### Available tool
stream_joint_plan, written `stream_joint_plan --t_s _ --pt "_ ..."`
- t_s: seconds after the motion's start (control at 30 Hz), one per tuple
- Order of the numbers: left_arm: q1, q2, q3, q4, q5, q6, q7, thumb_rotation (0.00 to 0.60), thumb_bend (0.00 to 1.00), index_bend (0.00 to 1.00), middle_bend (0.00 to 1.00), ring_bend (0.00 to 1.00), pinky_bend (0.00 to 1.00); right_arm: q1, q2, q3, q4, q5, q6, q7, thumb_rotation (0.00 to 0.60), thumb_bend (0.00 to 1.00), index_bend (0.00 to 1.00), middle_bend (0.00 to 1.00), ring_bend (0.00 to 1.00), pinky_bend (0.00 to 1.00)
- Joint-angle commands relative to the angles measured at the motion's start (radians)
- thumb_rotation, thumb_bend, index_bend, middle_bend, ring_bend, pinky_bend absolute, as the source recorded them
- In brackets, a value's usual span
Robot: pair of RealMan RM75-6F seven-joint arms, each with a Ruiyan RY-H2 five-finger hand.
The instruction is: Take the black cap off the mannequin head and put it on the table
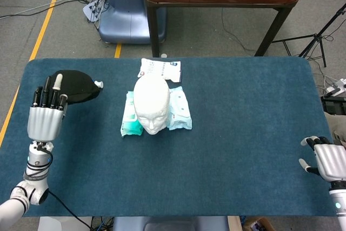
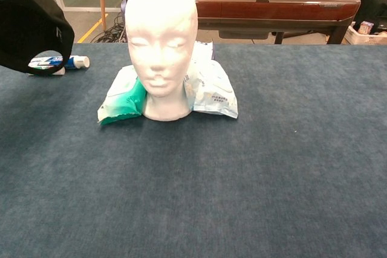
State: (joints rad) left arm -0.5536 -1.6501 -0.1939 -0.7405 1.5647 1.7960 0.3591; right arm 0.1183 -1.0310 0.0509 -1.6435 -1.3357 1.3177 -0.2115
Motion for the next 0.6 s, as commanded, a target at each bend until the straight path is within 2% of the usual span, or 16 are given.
stream_joint_plan --t_s 0.03,0.17,0.37,0.5,0.6 --pt "0.038 -0.034 0.044 0.054 0.030 0.027 -0.016 0.600 0.36 0.59 0.12 0.09 0.30 0.001 -0.001 0.000 0.000 0.000 -0.001 -0.002 0.600 0.25 0.40 0.37 0.30 0.57" --pt "0.074 -0.042 0.079 0.066 0.047 0.037 -0.010 0.600 0.36 0.59 0.12 0.09 0.29 0.001 -0.001 -0.001 -0.002 -0.001 0.000 -0.005 0.600 0.25 0.40 0.37 0.30 0.57" --pt "0.134 -0.019 0.132 -0.002 0.067 0.023 0.065 0.600 0.36 0.59 0.12 0.09 0.29 0.001 -0.003 -0.003 -0.003 -0.002 0.000 -0.011 0.600 0.25 0.40 0.37 0.30 0.57" --pt "0.170 0.015 0.164 -0.098 0.081 0.011 0.142 0.600 0.36 0.59 0.12 0.09 0.27 0.002 -0.003 -0.004 -0.005 -0.002 0.000 -0.014 0.600 0.25 0.40 0.37 0.30 0.57" --pt "0.201 0.060 0.187 -0.215 0.074 -0.028 0.239 0.600 0.36 0.59 0.12 0.09 0.26 0.001 -0.003 -0.004 -0.006 -0.003 0.002 -0.014 0.600 0.25 0.40 0.37 0.30 0.57"
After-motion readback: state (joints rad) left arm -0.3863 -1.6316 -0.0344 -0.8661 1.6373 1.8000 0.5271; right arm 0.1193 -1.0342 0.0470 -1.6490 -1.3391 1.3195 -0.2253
